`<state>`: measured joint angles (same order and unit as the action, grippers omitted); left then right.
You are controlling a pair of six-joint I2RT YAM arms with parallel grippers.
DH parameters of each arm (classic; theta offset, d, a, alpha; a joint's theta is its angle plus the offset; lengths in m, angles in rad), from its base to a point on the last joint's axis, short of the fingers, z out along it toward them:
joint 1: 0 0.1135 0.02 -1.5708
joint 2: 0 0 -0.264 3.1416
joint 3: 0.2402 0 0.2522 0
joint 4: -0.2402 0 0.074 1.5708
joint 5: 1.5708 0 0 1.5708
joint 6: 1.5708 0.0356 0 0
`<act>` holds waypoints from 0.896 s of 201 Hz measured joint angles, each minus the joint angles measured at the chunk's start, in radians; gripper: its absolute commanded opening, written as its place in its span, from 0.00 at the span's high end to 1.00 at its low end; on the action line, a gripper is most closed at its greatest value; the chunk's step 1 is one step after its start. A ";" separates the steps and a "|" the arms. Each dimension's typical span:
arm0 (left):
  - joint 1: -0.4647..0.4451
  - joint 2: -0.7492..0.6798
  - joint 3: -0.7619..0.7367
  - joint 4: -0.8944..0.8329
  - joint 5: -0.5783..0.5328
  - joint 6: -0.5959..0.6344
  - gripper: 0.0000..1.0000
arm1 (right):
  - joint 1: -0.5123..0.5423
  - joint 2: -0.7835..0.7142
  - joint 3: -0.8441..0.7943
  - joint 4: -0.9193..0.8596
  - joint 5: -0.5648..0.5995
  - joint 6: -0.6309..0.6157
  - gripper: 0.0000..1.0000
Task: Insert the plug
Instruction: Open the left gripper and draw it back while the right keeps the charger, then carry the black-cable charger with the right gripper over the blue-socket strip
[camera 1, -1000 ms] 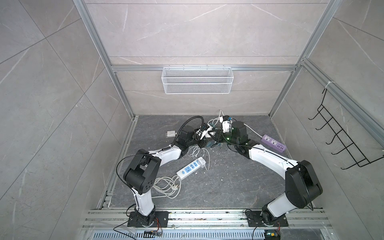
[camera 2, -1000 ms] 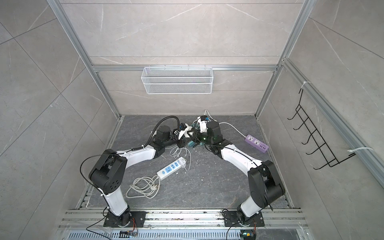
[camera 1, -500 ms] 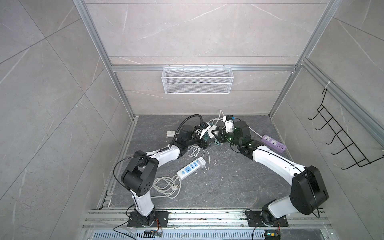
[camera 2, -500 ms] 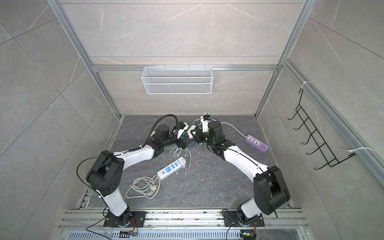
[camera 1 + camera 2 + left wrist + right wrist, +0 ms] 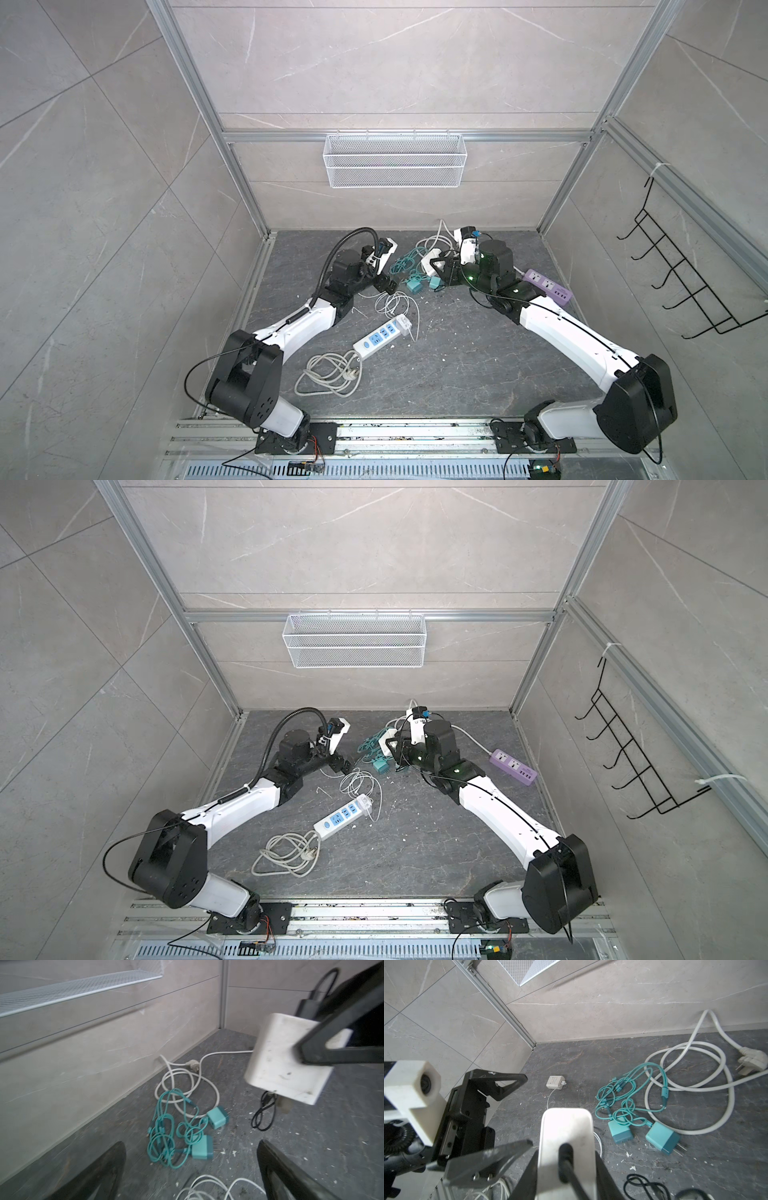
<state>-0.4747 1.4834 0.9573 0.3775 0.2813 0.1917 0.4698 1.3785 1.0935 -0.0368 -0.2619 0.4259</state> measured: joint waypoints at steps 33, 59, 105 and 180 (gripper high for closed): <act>0.024 -0.093 -0.018 -0.093 -0.238 -0.055 0.00 | 0.074 0.000 0.011 -0.066 -0.002 -0.005 0.93; 0.038 -0.166 -0.084 -0.132 -0.366 -0.116 0.00 | 0.204 0.008 0.041 -0.106 0.058 -0.019 0.93; 0.084 -0.233 -0.165 -0.243 -0.488 -0.234 0.00 | 0.401 0.090 0.061 -0.133 0.211 -0.034 0.93; 0.139 -0.331 -0.275 -0.286 -0.569 -0.328 0.00 | 0.525 0.202 0.080 -0.195 0.383 -0.034 0.94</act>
<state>-0.3359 1.1522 0.6827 0.0914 -0.2878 -0.1360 0.9943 1.5803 1.1740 -0.2321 0.1211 0.3916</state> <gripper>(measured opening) 0.998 0.327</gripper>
